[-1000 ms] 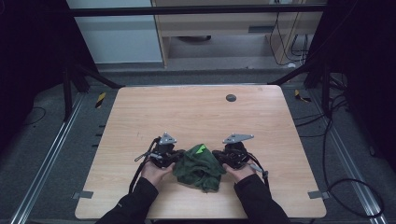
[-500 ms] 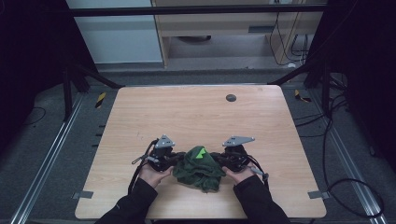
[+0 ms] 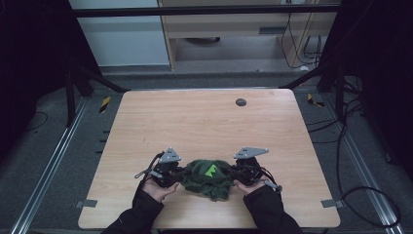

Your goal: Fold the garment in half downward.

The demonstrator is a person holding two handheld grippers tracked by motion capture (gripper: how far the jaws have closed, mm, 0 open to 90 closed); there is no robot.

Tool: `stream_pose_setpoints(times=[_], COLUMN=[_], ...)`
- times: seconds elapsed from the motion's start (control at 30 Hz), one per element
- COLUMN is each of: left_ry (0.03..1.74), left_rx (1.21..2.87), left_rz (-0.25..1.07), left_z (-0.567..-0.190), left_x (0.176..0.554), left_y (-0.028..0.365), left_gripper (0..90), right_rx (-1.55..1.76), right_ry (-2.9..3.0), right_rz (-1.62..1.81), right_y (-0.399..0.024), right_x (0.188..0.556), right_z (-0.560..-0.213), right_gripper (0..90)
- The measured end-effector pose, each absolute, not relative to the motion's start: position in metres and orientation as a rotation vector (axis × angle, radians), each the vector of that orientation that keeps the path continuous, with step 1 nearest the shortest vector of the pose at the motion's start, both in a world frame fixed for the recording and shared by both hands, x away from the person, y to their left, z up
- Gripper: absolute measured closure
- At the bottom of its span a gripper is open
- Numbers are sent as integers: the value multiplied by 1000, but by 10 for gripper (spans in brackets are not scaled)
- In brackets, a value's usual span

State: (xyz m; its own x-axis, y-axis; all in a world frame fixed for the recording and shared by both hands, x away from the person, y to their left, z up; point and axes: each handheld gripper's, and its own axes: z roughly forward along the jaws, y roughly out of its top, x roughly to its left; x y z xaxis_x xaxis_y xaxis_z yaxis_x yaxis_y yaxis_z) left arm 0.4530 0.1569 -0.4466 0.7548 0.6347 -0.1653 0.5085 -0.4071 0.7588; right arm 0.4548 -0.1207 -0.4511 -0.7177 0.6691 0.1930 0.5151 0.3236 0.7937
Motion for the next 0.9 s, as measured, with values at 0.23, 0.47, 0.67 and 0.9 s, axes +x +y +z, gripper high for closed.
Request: stream_pose_setpoints(times=[0.23, 0.47, 0.67, 0.9], left_ry=[838, 822, 823, 831], left_rx=[2112, 2127, 2142, 2159], left_rz=[175, 168, 151, 142], left_z=[-447, -449, -453, -456], left_x=[444, 436, 430, 424], left_y=[158, 157, 157, 156], left_gripper=[900, 900, 900, 900], right_rx=[1083, 1067, 1063, 1066], right_ry=[2430, 2448, 2459, 2483], right_rz=[1352, 1349, 1353, 1346], right_y=[-119, -118, -118, -120], right_x=[447, 442, 436, 431], right_z=[-451, -453, -454, -458], right_gripper=[898, 898, 897, 896])
